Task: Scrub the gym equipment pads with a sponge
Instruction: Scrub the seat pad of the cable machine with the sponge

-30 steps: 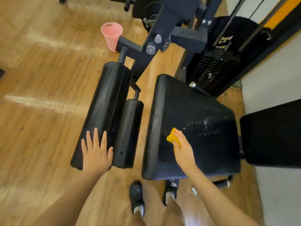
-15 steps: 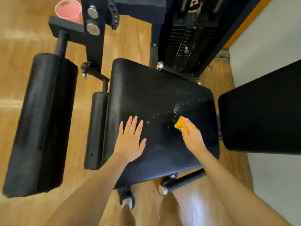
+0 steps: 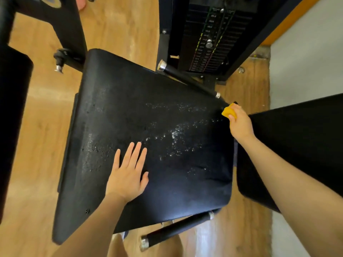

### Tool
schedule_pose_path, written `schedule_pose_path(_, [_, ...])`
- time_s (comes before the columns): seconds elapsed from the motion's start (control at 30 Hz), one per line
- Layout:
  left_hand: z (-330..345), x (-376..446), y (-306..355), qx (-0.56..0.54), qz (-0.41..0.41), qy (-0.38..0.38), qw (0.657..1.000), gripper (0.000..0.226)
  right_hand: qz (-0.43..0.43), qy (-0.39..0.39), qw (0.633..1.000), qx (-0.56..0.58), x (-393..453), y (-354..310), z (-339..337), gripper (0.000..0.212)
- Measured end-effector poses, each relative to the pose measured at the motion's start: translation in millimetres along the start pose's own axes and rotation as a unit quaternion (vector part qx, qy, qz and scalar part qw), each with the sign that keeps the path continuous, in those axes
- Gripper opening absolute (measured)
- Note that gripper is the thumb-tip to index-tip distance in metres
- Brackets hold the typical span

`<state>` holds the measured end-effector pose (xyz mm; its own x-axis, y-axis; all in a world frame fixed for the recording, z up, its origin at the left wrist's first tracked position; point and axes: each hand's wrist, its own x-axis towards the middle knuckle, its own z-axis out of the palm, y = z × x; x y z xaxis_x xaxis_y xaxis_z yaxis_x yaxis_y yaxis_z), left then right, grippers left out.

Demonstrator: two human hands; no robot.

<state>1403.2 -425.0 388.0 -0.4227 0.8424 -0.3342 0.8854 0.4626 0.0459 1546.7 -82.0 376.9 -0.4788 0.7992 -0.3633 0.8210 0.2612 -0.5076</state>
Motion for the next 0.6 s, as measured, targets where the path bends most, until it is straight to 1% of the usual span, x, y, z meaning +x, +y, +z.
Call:
schedule_pose_path(0.13, [0, 1, 1, 0.007, -0.001, -0.006, 1.0, 0.067, 0.0, -0.063, 0.997, -0.032, 16, 5, 9, 0.05])
schedule_pose_path(0.2, [-1, 1, 2, 0.01, 0.0, -0.01, 1.0, 0.067, 0.016, -0.077, 0.997, -0.017, 12, 8, 16, 0.057])
schedule_pose_path(0.27, [-1, 1, 2, 0.017, 0.0, -0.008, 1.0, 0.068, 0.025, -0.056, 0.998, 0.011, 5, 13, 22, 0.059])
schedule_pose_path(0.37, [1, 1, 2, 0.026, -0.001, -0.005, 1.0, 0.068, 0.025, -0.01, 0.999, 0.04, 1, 15, 30, 0.056])
schedule_pose_path(0.43, [1, 1, 2, 0.028, -0.002, -0.004, 1.0, 0.068, 0.039, 0.015, 0.998, 0.05, -2, 14, 35, 0.054])
schedule_pose_path(0.6, [3, 1, 2, 0.031, -0.003, 0.001, 1.0, 0.068, 0.062, 0.031, 0.996, 0.058, -41, 27, 45, 0.054])
